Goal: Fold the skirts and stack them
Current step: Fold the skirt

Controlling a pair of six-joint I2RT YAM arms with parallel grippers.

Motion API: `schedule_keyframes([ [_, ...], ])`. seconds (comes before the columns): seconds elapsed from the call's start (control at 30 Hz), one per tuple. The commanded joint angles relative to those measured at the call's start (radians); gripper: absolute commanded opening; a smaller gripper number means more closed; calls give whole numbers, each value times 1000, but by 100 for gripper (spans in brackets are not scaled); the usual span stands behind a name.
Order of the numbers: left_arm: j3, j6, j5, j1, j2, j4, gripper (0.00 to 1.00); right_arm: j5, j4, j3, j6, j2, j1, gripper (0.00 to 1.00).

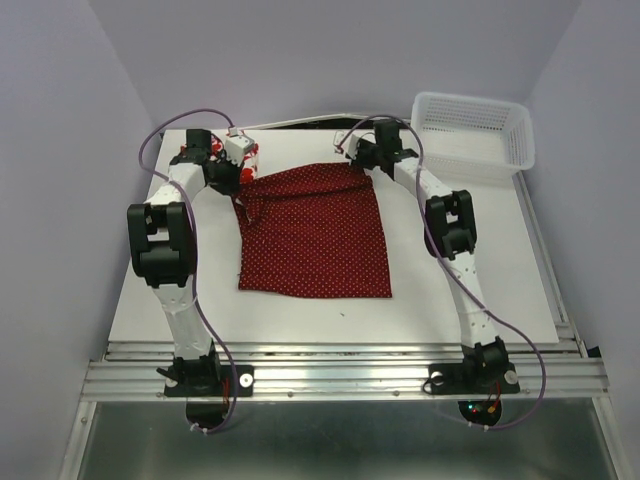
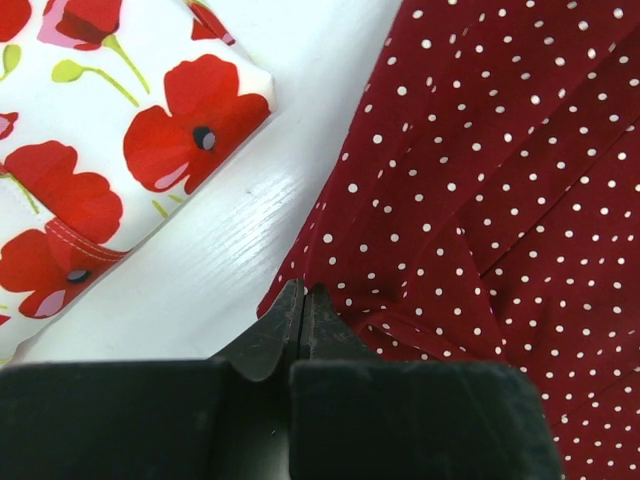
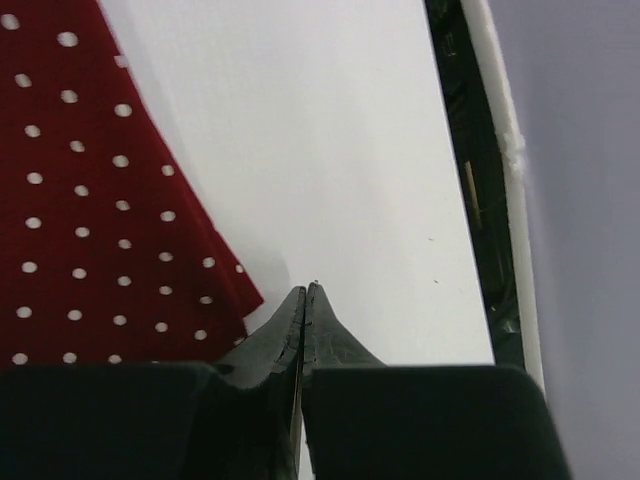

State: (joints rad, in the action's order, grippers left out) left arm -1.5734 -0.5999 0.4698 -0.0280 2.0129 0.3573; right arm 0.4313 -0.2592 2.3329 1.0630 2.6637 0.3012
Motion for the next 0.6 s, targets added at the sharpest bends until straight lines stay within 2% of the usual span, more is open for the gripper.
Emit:
schedule_keyframes([
  [0.0,-43,29,-28,-4,-54,-32,0,-35,152,-12,-78,-132,-7,1],
  [0.27,-27,26,-45,-1,-78,-49,0,-37,186,-90,-58,-202,-7,1],
  [0.3,-22,11,-46,0,-82,-52,0,-31,172,-90,-67,-206,-7,6],
  [0.33,4,-1,-54,8,-98,-57,0,-22,151,-72,-83,-203,-7,36],
  [0.4,58,-46,-78,20,-132,-92,0,-2,74,-58,-86,-197,-7,63],
  [0.43,123,-70,-111,42,-172,-136,0,20,61,-73,-81,-199,-7,79],
  [0.47,160,-98,-134,42,-193,-156,0,29,55,-73,-74,-200,-7,84],
  [0.57,309,-173,-212,99,-287,-280,0,60,34,-119,-54,-212,-7,89],
])
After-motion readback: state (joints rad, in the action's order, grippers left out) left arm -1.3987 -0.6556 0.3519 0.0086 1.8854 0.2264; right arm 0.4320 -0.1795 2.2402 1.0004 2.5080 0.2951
